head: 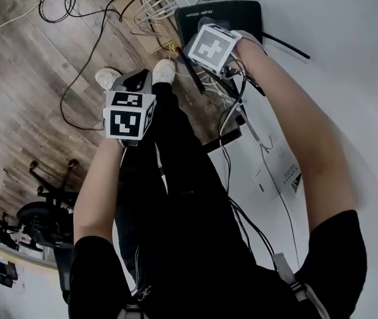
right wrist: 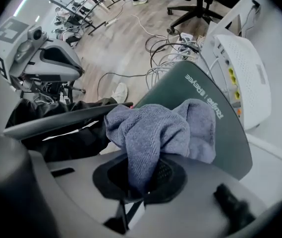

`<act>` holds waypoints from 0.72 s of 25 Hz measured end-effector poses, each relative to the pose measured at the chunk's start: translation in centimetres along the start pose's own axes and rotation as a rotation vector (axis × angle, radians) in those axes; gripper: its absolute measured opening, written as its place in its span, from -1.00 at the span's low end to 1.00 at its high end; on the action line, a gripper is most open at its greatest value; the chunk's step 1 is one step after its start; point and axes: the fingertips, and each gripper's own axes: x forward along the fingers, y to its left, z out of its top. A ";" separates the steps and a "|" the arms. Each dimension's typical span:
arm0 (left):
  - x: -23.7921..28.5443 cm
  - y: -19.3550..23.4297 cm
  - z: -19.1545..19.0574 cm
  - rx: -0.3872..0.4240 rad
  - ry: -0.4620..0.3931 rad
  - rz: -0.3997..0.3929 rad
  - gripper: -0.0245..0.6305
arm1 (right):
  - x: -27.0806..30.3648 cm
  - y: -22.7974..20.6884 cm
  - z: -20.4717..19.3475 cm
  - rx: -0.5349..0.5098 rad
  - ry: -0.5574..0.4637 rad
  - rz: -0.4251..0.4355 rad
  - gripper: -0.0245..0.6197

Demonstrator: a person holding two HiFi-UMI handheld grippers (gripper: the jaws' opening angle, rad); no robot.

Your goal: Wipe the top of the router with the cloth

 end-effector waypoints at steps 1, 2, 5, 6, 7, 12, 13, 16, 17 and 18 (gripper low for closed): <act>0.0 0.1 0.0 0.003 0.002 0.000 -0.89 | 0.0 0.3 0.2 0.003 -0.005 0.005 -0.79; 0.0 0.1 -0.1 0.005 0.003 0.000 -0.89 | 0.0 0.4 0.3 0.004 -0.009 0.006 -0.79; -0.2 0.2 0.3 0.004 -0.001 0.004 -0.89 | -0.4 -0.1 0.7 -0.016 -0.024 -0.025 -0.79; -0.4 0.2 0.6 -0.001 -0.011 0.005 -0.89 | -0.4 -0.3 0.7 -0.018 -0.028 -0.036 -0.79; -0.8 0.0 1.0 -0.011 -0.032 0.005 -0.89 | -0.4 -0.5 0.5 -0.012 -0.030 -0.045 -0.79; -5.1 -0.6 4.4 -0.082 -0.190 0.030 -0.89 | -2.8 -0.4 0.8 0.122 -0.143 -0.045 -0.79; -6.1 -0.6 5.2 -0.089 -0.212 0.037 -0.89 | -4.1 -0.4 1.2 0.150 -0.187 -0.052 -0.79; -9.7 -1.3 7.1 -0.100 -0.251 0.056 -0.89 | -8.9 0.2 1.6 0.217 -0.321 -0.094 -0.79; -11.3 -1.8 7.7 -0.102 -0.261 0.064 -0.89 | -10.6 0.7 1.5 0.244 -0.374 -0.106 -0.79; -13.0 -2.2 8.6 -0.102 -0.277 0.076 -0.89 | -12.5 1.2 1.3 0.279 -0.431 -0.116 -0.79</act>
